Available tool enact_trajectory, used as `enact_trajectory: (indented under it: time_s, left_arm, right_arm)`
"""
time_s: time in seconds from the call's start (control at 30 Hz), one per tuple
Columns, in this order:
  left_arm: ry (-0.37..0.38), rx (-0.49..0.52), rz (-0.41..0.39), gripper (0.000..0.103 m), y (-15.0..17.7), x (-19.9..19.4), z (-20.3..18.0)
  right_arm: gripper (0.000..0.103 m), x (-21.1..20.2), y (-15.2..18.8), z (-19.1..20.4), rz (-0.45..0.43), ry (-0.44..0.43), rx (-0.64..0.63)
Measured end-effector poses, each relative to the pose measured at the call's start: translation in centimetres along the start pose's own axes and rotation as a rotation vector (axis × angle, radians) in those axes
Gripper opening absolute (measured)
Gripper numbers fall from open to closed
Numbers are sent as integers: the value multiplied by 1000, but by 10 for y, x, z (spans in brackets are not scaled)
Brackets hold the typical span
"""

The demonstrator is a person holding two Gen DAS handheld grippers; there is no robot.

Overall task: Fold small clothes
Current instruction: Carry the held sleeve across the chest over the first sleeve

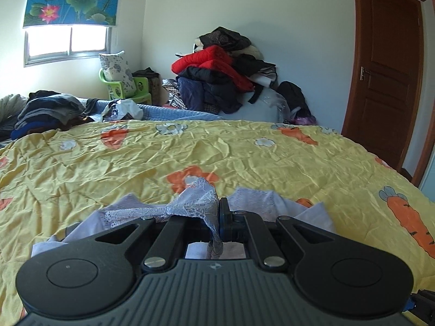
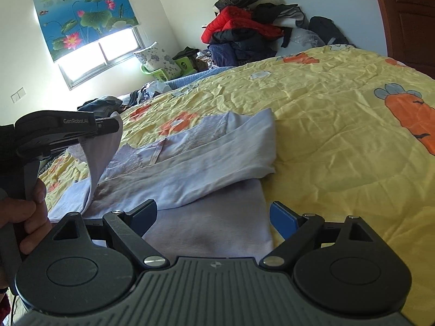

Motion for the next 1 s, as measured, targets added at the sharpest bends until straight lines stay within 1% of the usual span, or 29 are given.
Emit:
enact_trajectory:
  time_s: [0.53,0.83,1.0]
  left_arm:
    - [94,66,16,5,-9,17,-57]
    - [137,98,24,5,-7,21,-86]
    - [158,96,43,5,-4,26,-97]
  right_arm:
    - [91,-16,4,-30,-13,47,31]
    - [91,-23,6,-43,-16,66,36]
    - [91,-24,8,-51,-14,75,48]
Point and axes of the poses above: each gripper's, at about its wrist camera, not at the fingertips, and x roughly the way its jaws point, z to its left, y to its underside, the point moved 3 cm from there along x, roughly the way its jaws point, and after that the axes turned 11 degrees about x, right-handed, at the moved point
